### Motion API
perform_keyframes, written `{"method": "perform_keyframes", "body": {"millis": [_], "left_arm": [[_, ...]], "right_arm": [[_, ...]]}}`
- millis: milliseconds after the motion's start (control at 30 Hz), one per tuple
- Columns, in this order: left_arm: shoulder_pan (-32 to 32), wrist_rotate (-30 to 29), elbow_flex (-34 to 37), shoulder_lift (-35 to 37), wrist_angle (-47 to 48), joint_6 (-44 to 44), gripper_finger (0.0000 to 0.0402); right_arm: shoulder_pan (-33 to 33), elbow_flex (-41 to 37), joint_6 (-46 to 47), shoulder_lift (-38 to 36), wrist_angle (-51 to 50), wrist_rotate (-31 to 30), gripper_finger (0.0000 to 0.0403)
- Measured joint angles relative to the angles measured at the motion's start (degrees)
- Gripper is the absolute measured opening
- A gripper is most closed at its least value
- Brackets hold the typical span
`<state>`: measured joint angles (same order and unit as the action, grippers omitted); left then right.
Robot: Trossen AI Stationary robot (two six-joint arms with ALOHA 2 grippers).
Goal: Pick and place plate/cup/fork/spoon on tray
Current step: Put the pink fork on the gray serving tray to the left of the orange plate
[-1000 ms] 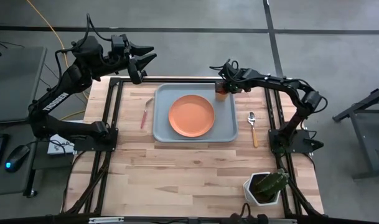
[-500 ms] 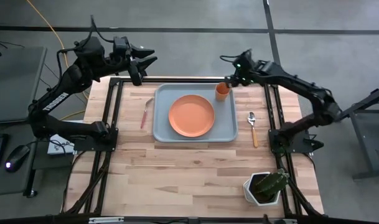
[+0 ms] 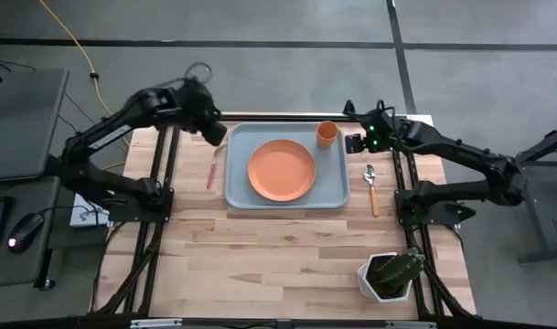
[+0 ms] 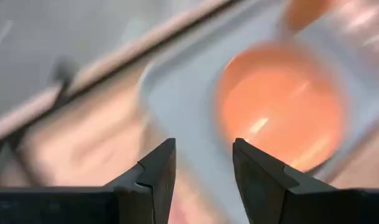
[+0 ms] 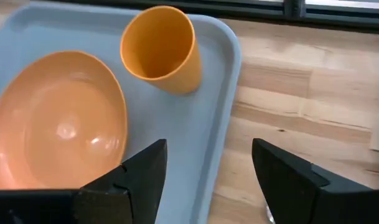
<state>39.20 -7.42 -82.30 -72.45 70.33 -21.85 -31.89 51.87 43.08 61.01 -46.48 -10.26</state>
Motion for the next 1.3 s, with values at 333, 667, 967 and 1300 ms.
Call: {"method": "perform_keyframes", "body": {"millis": [333, 667, 967, 1300], "left_arm": [[-7.00, 1.12, 24.19, 0.23, -6.66, -15.29, 0.0145], [-7.43, 4.50, 45.78, -0.52, -25.43, -27.87, 0.0145], [-5.93, -0.34, 46.64, -4.67, -31.58, -27.88, 0.0144], [-6.36, 0.29, 46.47, -10.48, -30.47, -24.91, 0.0080]], "right_arm": [[0.03, -0.86, -1.00, -0.76, 1.18, 0.85, 0.0227], [0.03, -0.86, -1.08, -0.74, 1.51, 0.82, 0.0227], [0.03, -0.84, -1.09, -0.74, 1.53, 0.82, 0.0227], [0.03, -0.84, -0.58, -0.74, 1.58, 0.82, 0.0227]]}}
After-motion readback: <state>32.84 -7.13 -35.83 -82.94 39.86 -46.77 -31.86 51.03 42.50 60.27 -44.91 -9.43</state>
